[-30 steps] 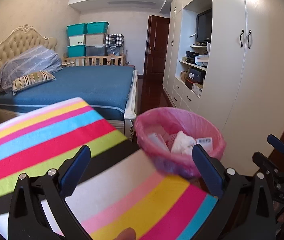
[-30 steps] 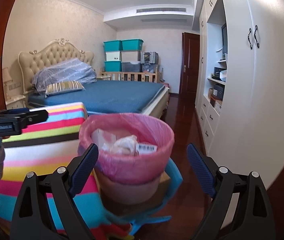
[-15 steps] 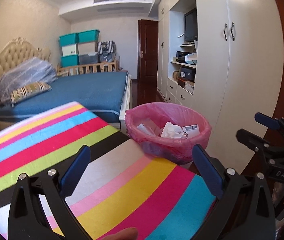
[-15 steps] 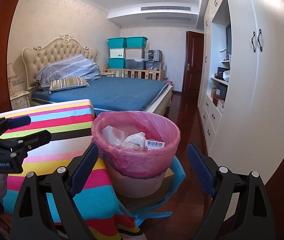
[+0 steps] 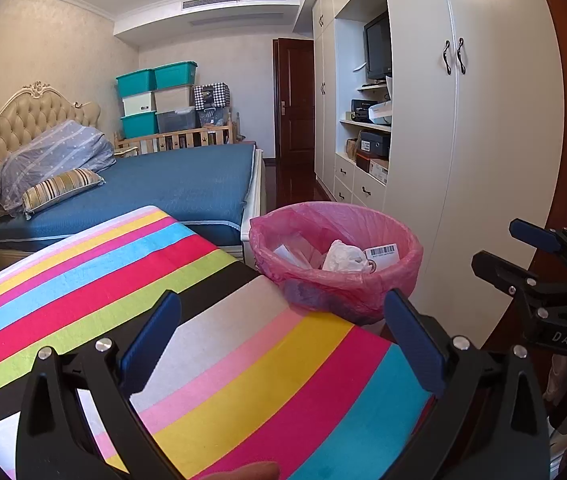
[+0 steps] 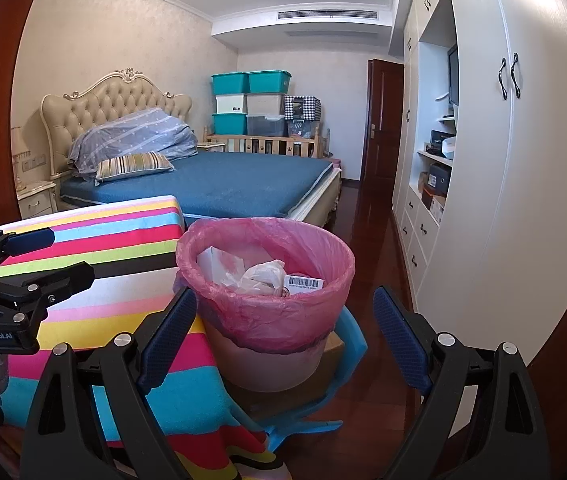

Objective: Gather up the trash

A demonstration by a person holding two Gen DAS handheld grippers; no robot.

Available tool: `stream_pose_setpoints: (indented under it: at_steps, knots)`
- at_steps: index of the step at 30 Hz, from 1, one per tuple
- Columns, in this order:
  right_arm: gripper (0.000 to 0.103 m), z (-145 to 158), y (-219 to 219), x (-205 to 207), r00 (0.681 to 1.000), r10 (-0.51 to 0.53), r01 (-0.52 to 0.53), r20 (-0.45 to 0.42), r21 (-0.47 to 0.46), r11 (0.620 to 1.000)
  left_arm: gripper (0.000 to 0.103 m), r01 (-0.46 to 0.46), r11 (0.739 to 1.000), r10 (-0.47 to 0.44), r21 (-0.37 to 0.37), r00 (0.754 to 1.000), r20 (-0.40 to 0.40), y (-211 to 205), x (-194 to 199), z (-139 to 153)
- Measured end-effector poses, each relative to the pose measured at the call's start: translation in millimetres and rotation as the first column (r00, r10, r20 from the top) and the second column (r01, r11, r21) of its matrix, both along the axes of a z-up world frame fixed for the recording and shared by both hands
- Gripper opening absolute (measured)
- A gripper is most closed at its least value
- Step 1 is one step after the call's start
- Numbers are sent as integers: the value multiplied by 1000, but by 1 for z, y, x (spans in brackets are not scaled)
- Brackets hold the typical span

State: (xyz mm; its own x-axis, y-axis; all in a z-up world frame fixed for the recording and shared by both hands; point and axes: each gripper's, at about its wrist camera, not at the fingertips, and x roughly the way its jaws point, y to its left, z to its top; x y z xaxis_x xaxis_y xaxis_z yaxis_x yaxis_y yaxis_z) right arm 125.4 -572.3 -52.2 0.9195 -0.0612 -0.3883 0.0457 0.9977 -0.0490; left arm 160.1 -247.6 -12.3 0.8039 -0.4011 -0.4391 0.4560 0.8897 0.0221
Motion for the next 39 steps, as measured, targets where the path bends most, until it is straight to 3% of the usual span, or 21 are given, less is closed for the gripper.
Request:
stream_pose_setpoints:
  at_steps: [39]
  knots:
    - [84, -1, 2, 0, 1000, -5, 5, 10, 1, 1000, 98, -21, 998, 20, -54, 999, -27, 14, 8, -5]
